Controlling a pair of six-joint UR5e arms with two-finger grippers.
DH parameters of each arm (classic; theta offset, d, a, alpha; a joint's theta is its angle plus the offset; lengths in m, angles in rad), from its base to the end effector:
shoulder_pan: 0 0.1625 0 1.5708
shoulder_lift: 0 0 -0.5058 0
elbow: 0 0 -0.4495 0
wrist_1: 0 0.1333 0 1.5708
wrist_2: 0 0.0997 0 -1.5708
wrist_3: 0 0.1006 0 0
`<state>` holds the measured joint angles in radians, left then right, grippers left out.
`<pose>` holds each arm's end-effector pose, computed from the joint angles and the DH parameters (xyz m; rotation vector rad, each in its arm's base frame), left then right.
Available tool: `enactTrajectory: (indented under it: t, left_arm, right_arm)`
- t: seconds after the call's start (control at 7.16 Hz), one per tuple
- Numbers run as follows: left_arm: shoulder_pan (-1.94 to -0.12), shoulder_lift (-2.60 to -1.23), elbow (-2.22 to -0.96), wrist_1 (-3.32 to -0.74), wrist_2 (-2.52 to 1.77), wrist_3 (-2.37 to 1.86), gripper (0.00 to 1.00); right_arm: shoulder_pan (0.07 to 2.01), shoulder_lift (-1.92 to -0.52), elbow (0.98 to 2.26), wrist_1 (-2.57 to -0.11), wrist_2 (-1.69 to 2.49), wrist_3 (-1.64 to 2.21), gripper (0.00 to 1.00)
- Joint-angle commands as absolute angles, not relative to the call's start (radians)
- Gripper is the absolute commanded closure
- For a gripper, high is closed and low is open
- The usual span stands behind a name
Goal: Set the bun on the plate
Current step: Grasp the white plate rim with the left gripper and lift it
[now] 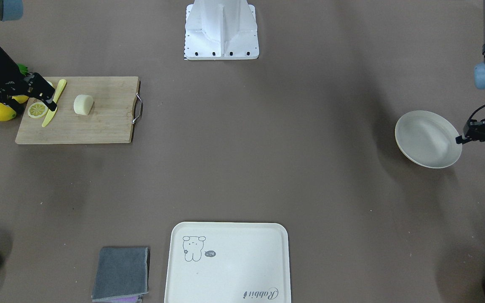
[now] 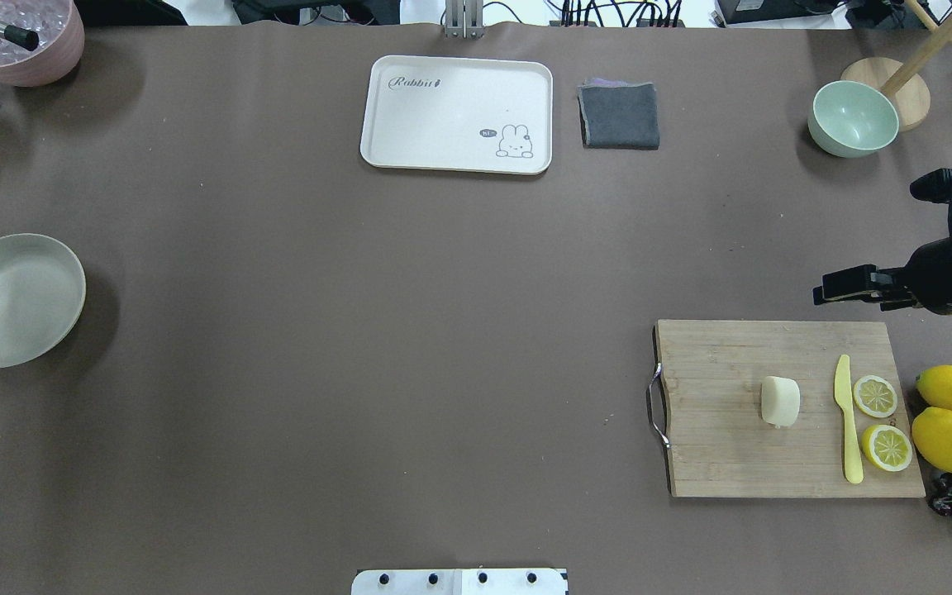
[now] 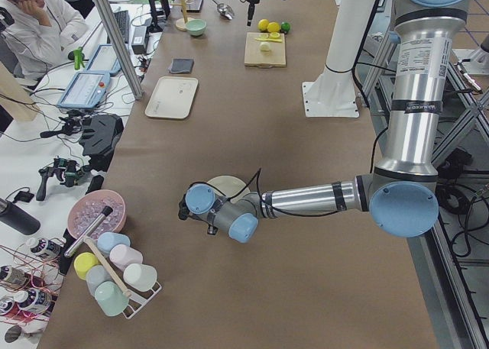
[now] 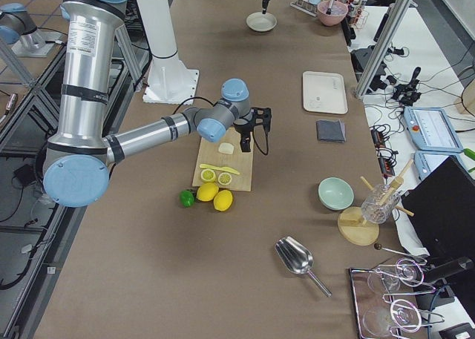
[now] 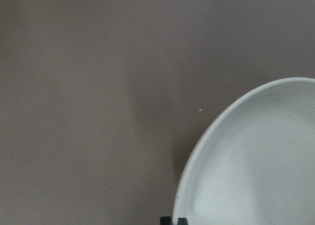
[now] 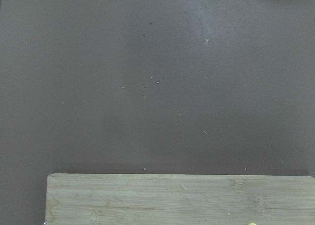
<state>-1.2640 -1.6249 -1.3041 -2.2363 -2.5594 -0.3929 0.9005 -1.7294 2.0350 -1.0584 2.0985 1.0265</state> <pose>0.1284 -0.5684 0.7685 0.0571 1.0531 0.1458 -0.2337 -0.4278 0.5134 0.1543 -0.9267 0.1139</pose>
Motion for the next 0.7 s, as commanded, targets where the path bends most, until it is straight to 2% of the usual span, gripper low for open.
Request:
enactTrajectory:
  t: [0.0, 0.56]
  left_arm:
    - [-1.240, -1.649, -1.424, -2.240, -2.565, -0.603, 1.00]
    - [-1.010, -1.765, -1.606, -2.244, -2.407, -1.033, 1.00]
  right_arm:
    - [0.900, -1.729, 2.036, -1.058, 2.097, 1.028, 0.00]
    - [0.899, -1.729, 2.034, -1.060, 2.086, 1.028, 0.00]
